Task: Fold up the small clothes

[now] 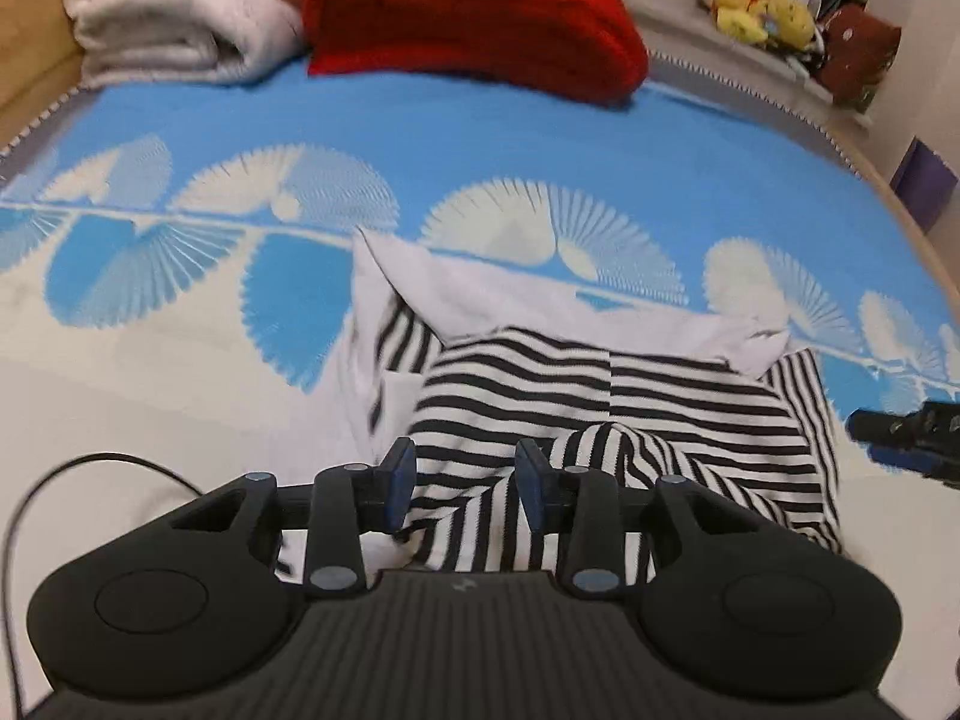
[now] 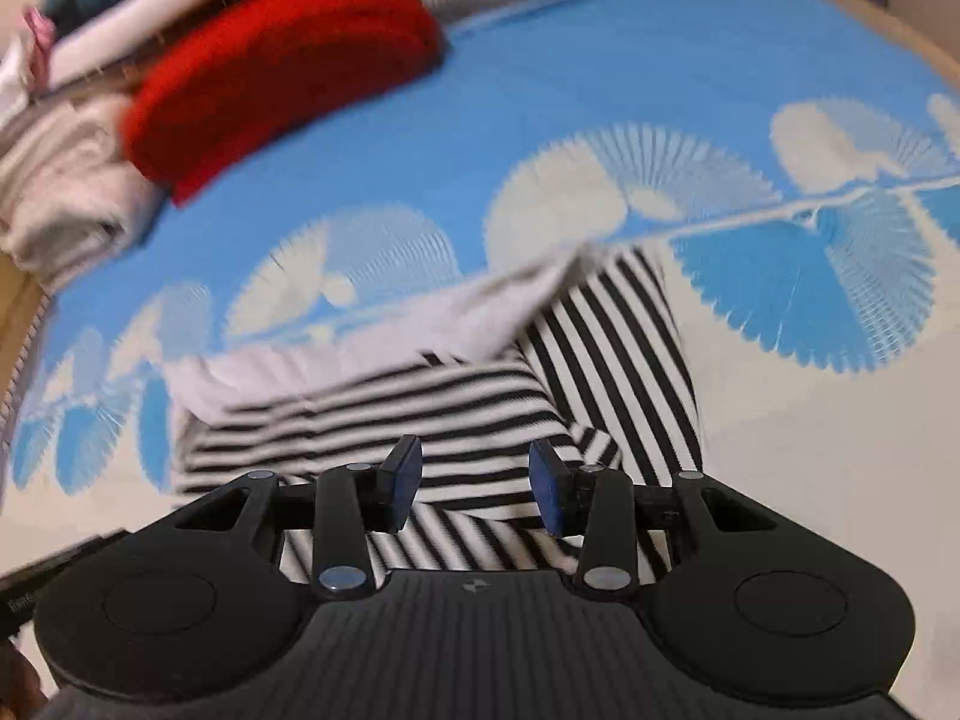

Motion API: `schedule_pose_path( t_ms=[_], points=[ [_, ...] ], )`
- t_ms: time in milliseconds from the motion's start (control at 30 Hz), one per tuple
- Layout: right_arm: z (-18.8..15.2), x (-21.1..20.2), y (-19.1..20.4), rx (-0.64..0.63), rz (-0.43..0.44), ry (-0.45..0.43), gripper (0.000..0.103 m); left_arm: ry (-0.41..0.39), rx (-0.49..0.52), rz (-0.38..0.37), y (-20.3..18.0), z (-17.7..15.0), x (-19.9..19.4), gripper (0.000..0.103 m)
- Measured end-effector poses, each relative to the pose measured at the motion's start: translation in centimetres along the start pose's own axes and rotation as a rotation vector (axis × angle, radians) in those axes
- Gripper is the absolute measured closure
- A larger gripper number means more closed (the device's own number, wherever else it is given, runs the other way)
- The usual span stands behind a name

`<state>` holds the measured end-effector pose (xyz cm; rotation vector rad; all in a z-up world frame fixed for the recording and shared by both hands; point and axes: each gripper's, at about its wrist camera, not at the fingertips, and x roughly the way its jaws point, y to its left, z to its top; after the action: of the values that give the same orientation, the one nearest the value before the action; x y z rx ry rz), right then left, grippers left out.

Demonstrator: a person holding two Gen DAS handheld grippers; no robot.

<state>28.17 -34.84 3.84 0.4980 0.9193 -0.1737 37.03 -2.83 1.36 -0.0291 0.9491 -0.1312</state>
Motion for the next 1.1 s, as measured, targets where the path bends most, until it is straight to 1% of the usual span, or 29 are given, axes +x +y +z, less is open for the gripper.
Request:
schedule_pose_path(
  t_ms=[67, 133, 167, 233, 267, 367, 433, 500, 533, 633, 767, 867, 933, 967, 1000, 1067, 1100],
  points=[
    [-0.1, -3.2, 0.6, -0.004, 0.031, -0.047, 0.062, -0.033, -0.002, 0.014, 0.3, -0.1, -2.5, 0.063],
    [-0.5, -6.5, 0.9, -0.036, 0.045, -0.099, 0.062, -0.066, -0.012, 0.017, 0.4, -0.5, -5.4, 0.063],
    [-0.9, -8.1, 1.1, -0.053, 0.051, -0.129, 0.062, -0.087, -0.018, 0.01, 0.5, -0.9, -7.1, 0.062],
    [-1.8, -11.5, 0.9, -0.073, 0.065, -0.18, 0.062, -0.124, -0.016, -0.003, 0.5, -2.1, -10.4, 0.056],
    [-2.4, -13.2, 0.6, -0.078, 0.07, -0.205, 0.062, -0.141, -0.011, -0.006, 0.4, -2.8, -11.8, 0.054],
    [-4.9, -17.0, -0.5, -0.089, 0.079, -0.265, 0.061, -0.181, 0.006, -0.014, 0.1, -5.7, -15.6, 0.054],
    [-6.9, -18.7, -1.5, -0.107, 0.076, -0.286, 0.061, -0.197, 0.017, -0.021, 0.0, -7.8, -17.3, 0.054],
    [-8.8, -19.7, -2.6, -0.122, 0.064, -0.286, 0.061, -0.208, 0.046, -0.024, -0.1, -10.2, -18.5, 0.054],
    [-9.8, -20.0, -3.3, -0.122, 0.059, -0.28, 0.061, -0.213, 0.07, -0.016, -0.1, -11.4, -18.9, 0.054],
    [-12.6, -20.6, -5.1, -0.137, 0.048, -0.28, 0.061, -0.206, 0.148, 0.053, 0.1, -14.6, -18.9, 0.054],
    [-16.7, -19.6, -6.9, -0.202, -0.001, -0.292, 0.061, -0.161, 0.17, 0.101, 1.6, -18.2, -17.6, 0.055],
    [-20.4, -17.9, -9.0, -0.209, -0.016, -0.264, 0.061, -0.141, 0.145, 0.085, 2.7, -20.5, -16.8, 0.055],
    [-21.9, -16.6, -10.0, -0.198, -0.054, -0.204, 0.061, -0.129, 0.112, 0.052, 3.3, -22.1, -16.2, 0.055],
    [-22.1, -16.1, -10.2, -0.178, -0.073, -0.17, 0.061, -0.116, 0.093, 0.02, 3.6, -22.9, -15.7, 0.056],
    [-22.1, -15.9, -10.5, -0.158, -0.074, -0.157, 0.061, -0.095, 0.084, 0.0, 3.9, -23.6, -15.2, 0.058],
    [-21.8, -15.8, -10.7, -0.129, -0.066, -0.173, 0.061, -0.04, 0.072, 0.003, 4.5, -24.4, -14.0, 0.059],
    [-21.7, -15.8, -10.9, -0.126, -0.068, -0.18, 0.061, -0.029, 0.053, 0.006, 4.9, -24.4, -13.6, 0.059]
  ],
)
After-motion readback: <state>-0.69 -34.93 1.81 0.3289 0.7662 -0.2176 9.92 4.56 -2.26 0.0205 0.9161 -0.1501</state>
